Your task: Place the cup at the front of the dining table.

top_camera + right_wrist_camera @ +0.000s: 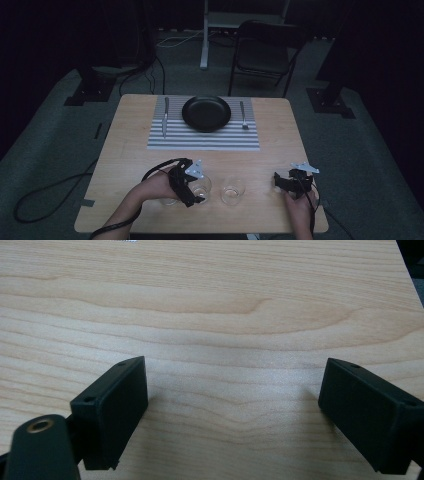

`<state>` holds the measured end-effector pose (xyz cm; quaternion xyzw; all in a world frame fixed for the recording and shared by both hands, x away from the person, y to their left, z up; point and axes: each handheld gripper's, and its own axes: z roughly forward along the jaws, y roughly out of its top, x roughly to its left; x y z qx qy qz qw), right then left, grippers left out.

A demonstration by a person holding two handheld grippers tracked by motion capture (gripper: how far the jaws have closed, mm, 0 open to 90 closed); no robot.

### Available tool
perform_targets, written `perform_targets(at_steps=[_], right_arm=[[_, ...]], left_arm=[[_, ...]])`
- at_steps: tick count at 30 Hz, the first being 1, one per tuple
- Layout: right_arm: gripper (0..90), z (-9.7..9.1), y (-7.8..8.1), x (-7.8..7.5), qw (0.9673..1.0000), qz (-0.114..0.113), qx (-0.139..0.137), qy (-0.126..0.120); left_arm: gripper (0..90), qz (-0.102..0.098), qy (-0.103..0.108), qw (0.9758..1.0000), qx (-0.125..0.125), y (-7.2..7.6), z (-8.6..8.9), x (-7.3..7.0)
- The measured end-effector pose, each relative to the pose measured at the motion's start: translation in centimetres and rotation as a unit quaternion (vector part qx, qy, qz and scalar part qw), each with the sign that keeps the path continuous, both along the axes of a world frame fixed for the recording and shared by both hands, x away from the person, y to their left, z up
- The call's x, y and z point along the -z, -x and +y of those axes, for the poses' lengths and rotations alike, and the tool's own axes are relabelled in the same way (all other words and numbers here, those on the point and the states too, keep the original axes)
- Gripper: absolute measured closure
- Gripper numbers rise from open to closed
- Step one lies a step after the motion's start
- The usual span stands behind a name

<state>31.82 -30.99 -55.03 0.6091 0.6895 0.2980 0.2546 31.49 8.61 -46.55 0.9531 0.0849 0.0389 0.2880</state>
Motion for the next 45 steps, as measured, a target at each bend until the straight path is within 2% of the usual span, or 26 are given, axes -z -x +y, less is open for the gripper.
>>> perform_targets(at_steps=[3, 4, 10, 12, 18, 22, 24, 30, 34, 38, 39, 45], right_arm=[[11.8, 0.0, 0.0, 0.0, 1.0000, 0.000, 0.000, 0.000], [11.8, 0.0, 0.0, 0.0, 1.0000, 0.000, 0.000, 0.000], [11.8, 0.0, 0.0, 0.0, 1.0000, 0.000, 0.000, 0.000], [11.8, 0.0, 0.0, 0.0, 1.0000, 0.000, 0.000, 0.000], [11.8, 0.0, 0.0, 0.0, 1.0000, 0.000, 0.000, 0.000], [11.8, 0.0, 0.0, 0.0, 1.0000, 0.000, 0.000, 0.000], [11.8, 0.0, 0.0, 0.0, 1.0000, 0.000, 0.000, 0.000], [11.8, 0.0, 0.0, 0.0, 1.0000, 0.000, 0.000, 0.000], [11.8, 0.0, 0.0, 0.0, 1.0000, 0.000, 0.000, 0.000], [11.8, 0.0, 0.0, 0.0, 1.0000, 0.000, 0.000, 0.000], [11.8, 0.0, 0.0, 0.0, 1.0000, 0.000, 0.000, 0.000], [11.8, 0.0, 0.0, 0.0, 1.0000, 0.000, 0.000, 0.000]], left_arm=[[2.1, -0.004, -0.004, 1.0000, 0.008, 0.0, -0.1, 0.2], [10.4, -0.005, -0.004, 0.9999, 0.010, 0.0, 0.0, 0.4], [11.0, -0.004, -0.009, 0.9999, 0.008, -0.1, -0.2, 0.6], [14.4, -0.006, -0.009, 0.9999, 0.012, -0.1, -0.3, 0.6], [14.6, -0.005, -0.017, 0.9998, 0.012, -0.4, -0.5, 0.8], [14.6, -0.008, -0.033, 0.9994, 0.010, -0.4, -0.8, 1.0], [17.4, -0.016, -0.026, 0.9994, 0.016, -0.2, -0.9, 1.0], [17.9, -0.006, -0.032, 0.9994, 0.015, -0.5, -1.1, 0.9], [18.1, -0.008, -0.038, 0.9991, 0.017, -0.5, -1.2, 0.8], [18.2, -0.012, -0.035, 0.9992, 0.014, -0.5, -1.2, 0.8], [18.2, -0.015, -0.034, 0.9993, 0.000, -0.8, -1.1, 0.8], [18.2, -0.022, -0.037, 0.9990, -0.008, -1.3, -0.8, 0.7]])
